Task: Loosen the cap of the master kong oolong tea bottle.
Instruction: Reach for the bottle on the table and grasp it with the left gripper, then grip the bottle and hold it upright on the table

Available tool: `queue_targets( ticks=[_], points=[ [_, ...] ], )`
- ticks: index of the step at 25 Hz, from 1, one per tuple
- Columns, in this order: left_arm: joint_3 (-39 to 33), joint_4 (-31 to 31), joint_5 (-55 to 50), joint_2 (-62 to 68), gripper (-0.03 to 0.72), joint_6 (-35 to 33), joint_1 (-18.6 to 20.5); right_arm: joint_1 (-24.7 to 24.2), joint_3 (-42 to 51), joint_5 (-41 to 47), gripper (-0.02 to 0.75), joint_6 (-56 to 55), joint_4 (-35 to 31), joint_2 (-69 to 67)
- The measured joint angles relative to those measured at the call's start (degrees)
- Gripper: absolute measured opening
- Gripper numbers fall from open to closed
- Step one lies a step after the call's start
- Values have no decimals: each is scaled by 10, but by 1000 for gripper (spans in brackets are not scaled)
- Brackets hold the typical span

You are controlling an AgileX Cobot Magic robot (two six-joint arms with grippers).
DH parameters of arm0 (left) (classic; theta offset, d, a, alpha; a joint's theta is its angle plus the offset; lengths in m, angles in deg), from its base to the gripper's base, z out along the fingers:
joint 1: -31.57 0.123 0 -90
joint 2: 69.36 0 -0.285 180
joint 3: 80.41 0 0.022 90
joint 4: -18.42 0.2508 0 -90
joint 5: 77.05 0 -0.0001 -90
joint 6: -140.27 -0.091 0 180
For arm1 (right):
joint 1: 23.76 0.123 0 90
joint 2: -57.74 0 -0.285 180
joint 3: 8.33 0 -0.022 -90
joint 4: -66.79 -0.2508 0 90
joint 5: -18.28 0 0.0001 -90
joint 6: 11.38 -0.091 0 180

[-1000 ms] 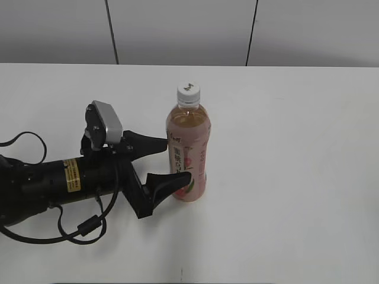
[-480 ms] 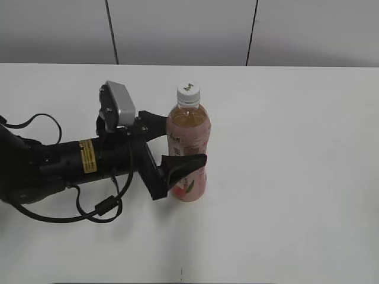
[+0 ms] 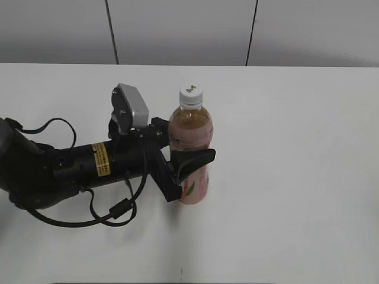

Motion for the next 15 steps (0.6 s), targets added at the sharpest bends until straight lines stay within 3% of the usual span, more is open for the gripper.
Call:
queue_targets(
  ticks=[15],
  points=[
    [0, -3, -1, 0, 409, 0, -1, 0, 0, 0, 459, 0, 0, 0]
  ],
)
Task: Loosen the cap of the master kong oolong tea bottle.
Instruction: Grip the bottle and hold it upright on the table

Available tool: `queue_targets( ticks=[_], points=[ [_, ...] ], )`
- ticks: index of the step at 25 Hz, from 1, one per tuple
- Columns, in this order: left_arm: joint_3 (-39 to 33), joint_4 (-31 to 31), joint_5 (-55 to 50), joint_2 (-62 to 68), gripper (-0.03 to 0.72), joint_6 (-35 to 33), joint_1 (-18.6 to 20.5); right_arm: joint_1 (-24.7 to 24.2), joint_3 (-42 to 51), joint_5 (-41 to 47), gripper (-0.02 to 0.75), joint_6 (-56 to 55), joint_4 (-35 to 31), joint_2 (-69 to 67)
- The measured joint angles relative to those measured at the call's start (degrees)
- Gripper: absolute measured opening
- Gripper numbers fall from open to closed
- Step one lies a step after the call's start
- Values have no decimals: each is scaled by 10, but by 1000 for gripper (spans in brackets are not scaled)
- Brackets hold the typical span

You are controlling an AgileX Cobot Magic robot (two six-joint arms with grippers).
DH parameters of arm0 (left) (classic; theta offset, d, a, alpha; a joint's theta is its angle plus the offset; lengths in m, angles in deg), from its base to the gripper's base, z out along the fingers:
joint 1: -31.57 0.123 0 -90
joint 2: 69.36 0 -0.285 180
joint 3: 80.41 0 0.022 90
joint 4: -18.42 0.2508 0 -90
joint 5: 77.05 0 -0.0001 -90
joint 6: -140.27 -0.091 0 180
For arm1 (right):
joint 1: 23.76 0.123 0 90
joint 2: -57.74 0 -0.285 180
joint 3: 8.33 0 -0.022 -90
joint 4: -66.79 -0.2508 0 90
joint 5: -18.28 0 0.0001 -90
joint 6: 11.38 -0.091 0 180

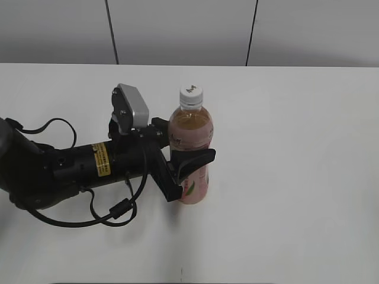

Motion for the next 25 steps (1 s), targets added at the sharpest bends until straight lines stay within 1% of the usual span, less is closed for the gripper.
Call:
queue_targets(
  ticks=[12, 21, 25],
  points=[
    [0, -12, -3, -1, 409, 1, 0, 0, 0, 0, 459, 0, 0, 0],
    [-1, -14, -74, -37, 409, -15, 1, 0, 0, 0, 459, 0, -3, -15],
    [-1, -2, -81, -42, 409, -20, 1, 0, 0, 0, 459, 2, -29, -53]
  ],
)
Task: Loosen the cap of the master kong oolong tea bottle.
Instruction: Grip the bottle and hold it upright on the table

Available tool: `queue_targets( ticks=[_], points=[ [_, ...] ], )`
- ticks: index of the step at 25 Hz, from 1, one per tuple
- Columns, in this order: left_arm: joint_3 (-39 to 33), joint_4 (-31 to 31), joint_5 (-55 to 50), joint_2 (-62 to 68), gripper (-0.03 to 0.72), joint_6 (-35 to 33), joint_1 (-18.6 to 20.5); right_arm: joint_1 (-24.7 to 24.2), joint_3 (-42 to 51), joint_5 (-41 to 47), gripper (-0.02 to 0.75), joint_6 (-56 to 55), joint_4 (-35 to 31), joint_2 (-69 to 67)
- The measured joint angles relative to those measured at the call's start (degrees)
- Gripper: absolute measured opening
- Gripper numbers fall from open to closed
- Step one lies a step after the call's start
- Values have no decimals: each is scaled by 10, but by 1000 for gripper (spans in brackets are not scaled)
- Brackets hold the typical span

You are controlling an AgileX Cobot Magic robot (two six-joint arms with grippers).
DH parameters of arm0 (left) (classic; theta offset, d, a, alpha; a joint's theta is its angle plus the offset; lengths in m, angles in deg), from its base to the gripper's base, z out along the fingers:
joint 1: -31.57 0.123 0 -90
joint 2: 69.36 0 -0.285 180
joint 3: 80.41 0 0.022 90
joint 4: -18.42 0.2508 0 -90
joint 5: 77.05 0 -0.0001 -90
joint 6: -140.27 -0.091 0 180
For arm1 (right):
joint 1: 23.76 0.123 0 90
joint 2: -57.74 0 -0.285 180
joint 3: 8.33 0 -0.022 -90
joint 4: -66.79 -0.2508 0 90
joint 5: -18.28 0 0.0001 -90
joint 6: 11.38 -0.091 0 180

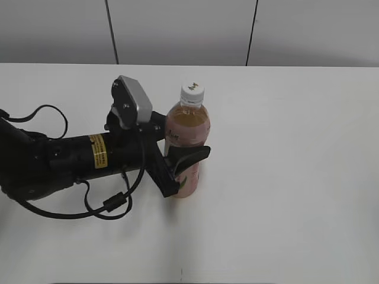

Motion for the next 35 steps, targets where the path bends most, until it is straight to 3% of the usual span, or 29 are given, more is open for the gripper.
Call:
queue_targets(
  ticks=[3, 10, 21, 24, 31, 35],
  points=[
    [0, 15, -26, -13, 409, -10, 0, 0, -2, 0, 459, 33, -44, -34],
    [0, 26, -80, -41, 409, -16, 0, 0, -34, -1, 440, 98, -223, -204],
    [0, 42, -104, -52, 408, -45, 0, 9, -239, 29, 419, 171, -382, -530],
    [0, 43, -106, -53, 407, -49, 0, 46, -291, 32, 419, 151, -384, -596],
    [0, 38, -111, -54, 407, -50, 0, 206, -401, 1, 408, 27, -341, -738],
    [0, 37, -118, -55, 407, -50, 0, 264, -466, -9, 408, -52, -318, -816]
  ],
)
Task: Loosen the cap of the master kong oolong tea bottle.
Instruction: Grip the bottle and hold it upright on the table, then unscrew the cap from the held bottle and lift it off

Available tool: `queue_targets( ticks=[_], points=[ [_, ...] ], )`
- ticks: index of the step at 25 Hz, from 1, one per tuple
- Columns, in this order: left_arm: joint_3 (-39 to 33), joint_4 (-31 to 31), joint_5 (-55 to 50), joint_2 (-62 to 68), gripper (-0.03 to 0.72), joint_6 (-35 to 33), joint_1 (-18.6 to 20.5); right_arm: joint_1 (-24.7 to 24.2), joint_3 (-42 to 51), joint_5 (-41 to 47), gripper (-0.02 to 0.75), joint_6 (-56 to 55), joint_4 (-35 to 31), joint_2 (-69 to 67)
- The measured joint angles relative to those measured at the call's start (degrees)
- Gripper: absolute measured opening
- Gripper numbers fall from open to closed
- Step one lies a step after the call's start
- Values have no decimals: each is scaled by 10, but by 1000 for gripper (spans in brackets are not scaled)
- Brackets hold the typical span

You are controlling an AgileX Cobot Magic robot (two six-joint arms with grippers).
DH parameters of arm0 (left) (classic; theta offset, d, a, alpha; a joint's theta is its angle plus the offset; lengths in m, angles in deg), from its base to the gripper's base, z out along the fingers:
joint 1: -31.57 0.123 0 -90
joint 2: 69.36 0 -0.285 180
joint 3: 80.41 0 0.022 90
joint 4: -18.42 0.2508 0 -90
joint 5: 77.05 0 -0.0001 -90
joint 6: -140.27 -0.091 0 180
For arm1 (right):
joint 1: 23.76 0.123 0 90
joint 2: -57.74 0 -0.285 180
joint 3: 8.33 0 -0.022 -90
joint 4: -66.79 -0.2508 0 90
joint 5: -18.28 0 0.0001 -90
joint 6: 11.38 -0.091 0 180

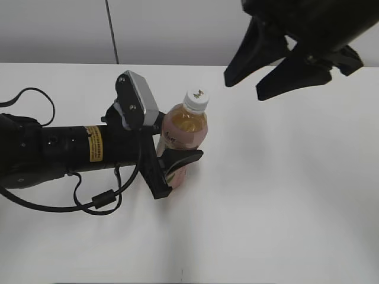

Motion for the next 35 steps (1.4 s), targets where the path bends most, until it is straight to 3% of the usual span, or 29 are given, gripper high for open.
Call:
queue_targets(
  ticks=[14, 21, 35],
  points=[
    [1, -9, -19, -6, 407, 0, 0, 18, -56, -40, 407, -252, 8, -85],
    [1, -15, -20, -6, 407, -1, 0, 49, -56, -68, 407, -276, -17, -110],
    [1, -16, -21, -6, 407, -2, 0, 49, -56, -86, 406, -299, -8, -119]
  ],
)
